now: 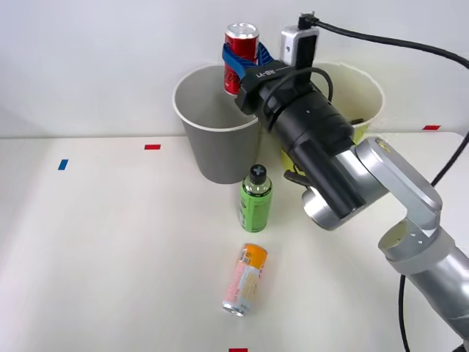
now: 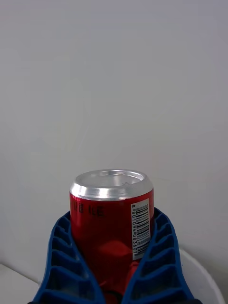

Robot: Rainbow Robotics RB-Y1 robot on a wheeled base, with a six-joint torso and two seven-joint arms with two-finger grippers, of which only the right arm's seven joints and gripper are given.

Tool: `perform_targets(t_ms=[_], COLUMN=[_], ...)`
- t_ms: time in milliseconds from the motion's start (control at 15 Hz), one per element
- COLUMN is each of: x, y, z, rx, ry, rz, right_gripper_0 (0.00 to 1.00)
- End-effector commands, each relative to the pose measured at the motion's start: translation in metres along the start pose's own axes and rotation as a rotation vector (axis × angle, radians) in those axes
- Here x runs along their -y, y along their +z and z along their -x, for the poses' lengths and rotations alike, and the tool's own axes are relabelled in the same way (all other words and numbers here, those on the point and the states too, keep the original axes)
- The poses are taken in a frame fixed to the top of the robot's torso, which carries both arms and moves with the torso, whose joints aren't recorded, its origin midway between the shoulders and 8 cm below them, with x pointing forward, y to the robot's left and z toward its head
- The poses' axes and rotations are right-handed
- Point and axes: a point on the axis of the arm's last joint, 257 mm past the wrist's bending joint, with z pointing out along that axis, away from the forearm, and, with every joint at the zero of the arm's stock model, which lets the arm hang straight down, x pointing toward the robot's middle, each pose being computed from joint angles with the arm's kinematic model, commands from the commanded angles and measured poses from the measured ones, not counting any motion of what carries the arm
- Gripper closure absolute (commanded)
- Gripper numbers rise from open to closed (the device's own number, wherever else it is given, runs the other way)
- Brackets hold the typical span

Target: Put cans in the gray bin, plastic bottles in the light green bin

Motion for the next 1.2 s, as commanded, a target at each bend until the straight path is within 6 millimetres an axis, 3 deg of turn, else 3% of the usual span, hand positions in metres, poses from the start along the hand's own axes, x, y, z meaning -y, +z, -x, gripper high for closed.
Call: perform_targets(t_ms=[67, 200, 400, 467, 533, 600, 667, 1200], x=[-0.004, -0.001, -0.003, -0.004, -0.005, -0.007, -0.010, -0.005], y=[0.024, 0.039, 0.045, 0.046, 0.046, 0.047, 0.047, 0.048], z=[-0.014, -0.019, -0.020, -0.020, -0.021, -0.020, -0.020, -0.018], rx=[-0.031, -0.043, -0.046, -0.045, -0.046, -0.044, -0.042, -0.037], ry=[-0.026, -0.047, -0.035, -0.029, -0.031, -0.030, -0.026, -0.069], rz=[0.005, -0.006, -0.009, -0.008, -0.007, -0.005, -0.003, -0.024], right_gripper_0=[1.00, 1.00, 0.99, 0.88, 0.62, 0.22, 0.00, 0.00])
